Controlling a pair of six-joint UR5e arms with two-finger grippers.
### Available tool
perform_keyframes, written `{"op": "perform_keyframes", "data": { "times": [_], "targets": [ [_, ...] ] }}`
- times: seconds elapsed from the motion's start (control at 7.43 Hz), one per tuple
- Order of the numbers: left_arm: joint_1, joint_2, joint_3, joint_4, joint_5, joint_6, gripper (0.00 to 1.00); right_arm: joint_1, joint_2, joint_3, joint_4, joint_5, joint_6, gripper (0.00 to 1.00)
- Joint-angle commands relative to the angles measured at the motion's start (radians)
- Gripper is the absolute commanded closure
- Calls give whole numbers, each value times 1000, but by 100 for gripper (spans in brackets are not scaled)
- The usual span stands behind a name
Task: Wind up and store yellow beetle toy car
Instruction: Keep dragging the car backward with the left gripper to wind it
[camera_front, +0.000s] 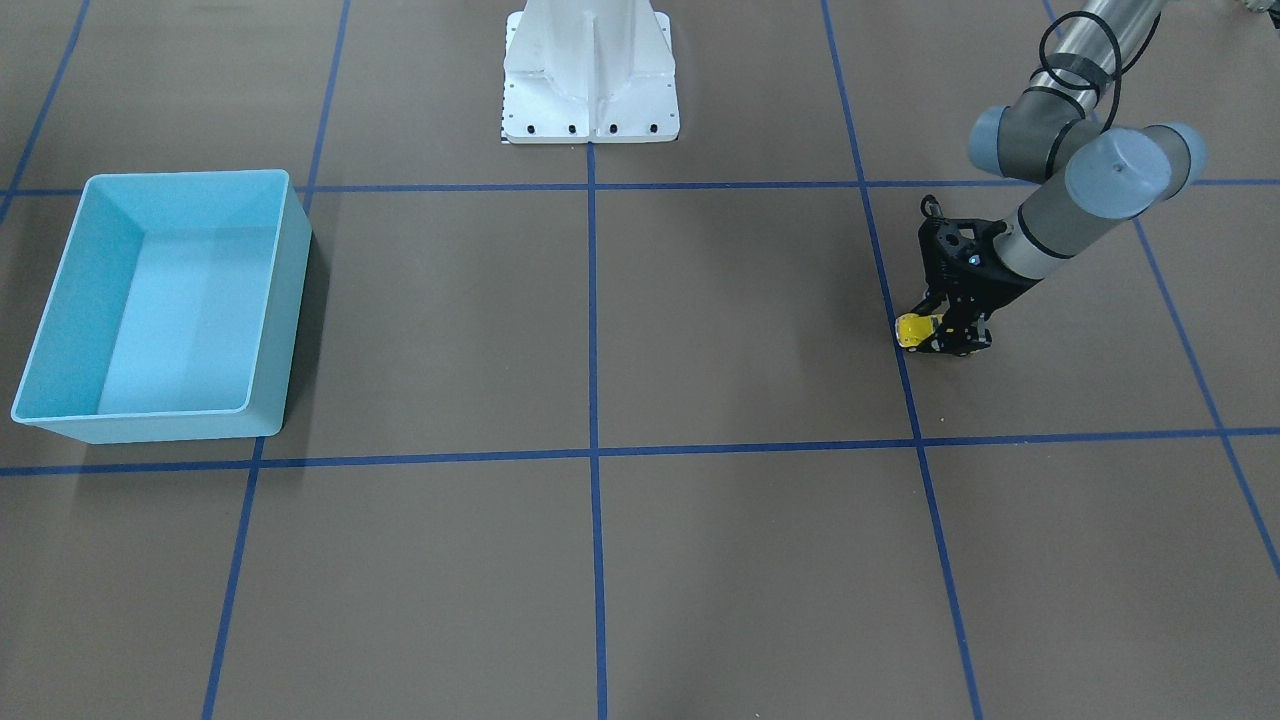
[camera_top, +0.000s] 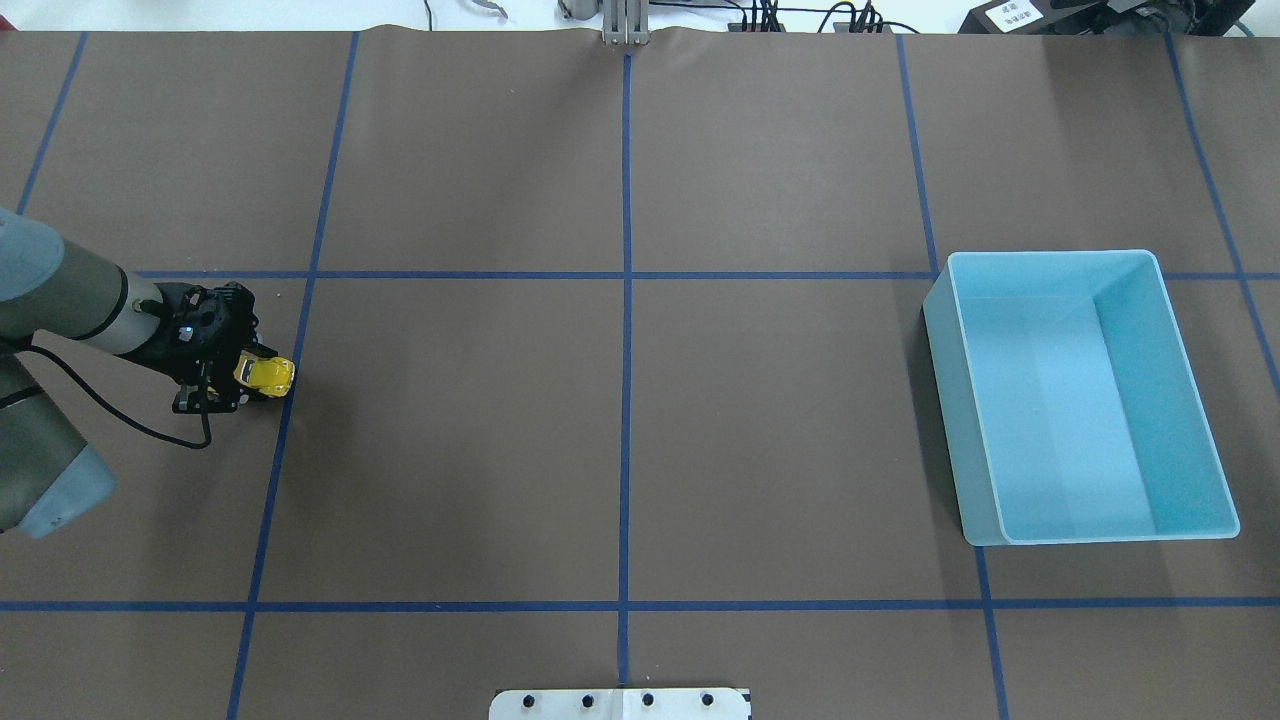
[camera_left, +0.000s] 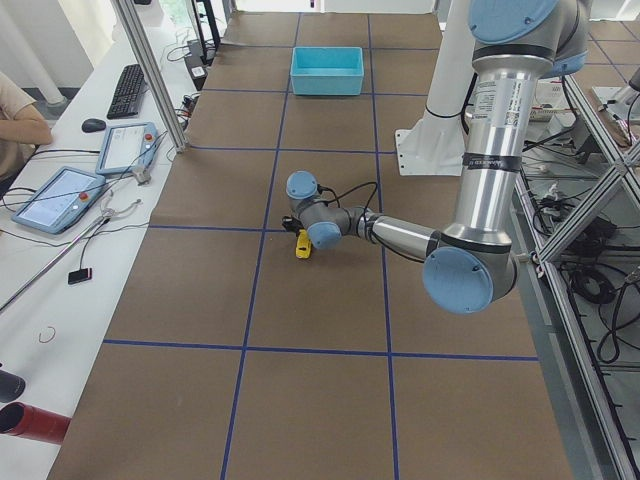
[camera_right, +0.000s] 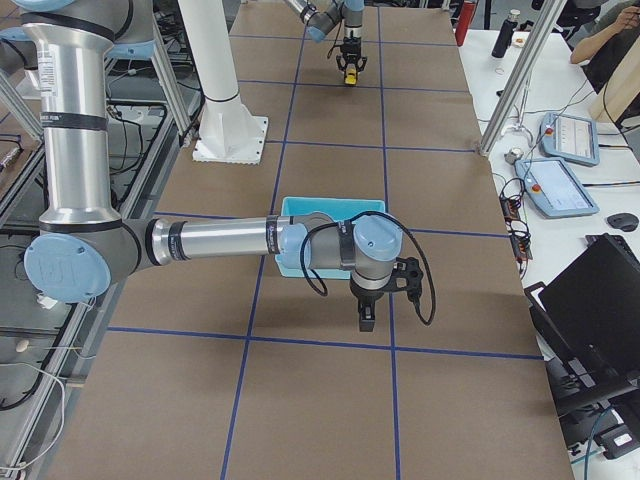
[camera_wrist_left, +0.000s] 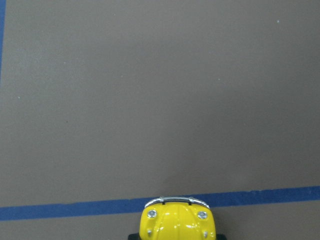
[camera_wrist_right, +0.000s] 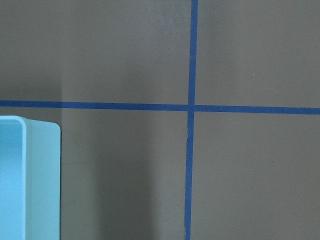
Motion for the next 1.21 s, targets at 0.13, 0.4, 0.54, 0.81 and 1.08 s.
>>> {"op": "perform_keyframes", "data": {
  "times": [0.13,0.4,0.54,0.81,1.08],
  "targets": [
    [-12,19,3,-33,-6,0,89,0,0,0,0,0,0,0],
    [-17,35,5,-53,-8,2,89,0,0,0,0,0,0,0],
    [-20,42,5,-62,-8,2,89,0,0,0,0,0,0,0],
    [-21,55,13,-84,-14,2,89,0,0,0,0,0,0,0],
    [-21,56,34,-105,-14,2,89,0,1,-2,0,-2,0,0]
  ]
}}
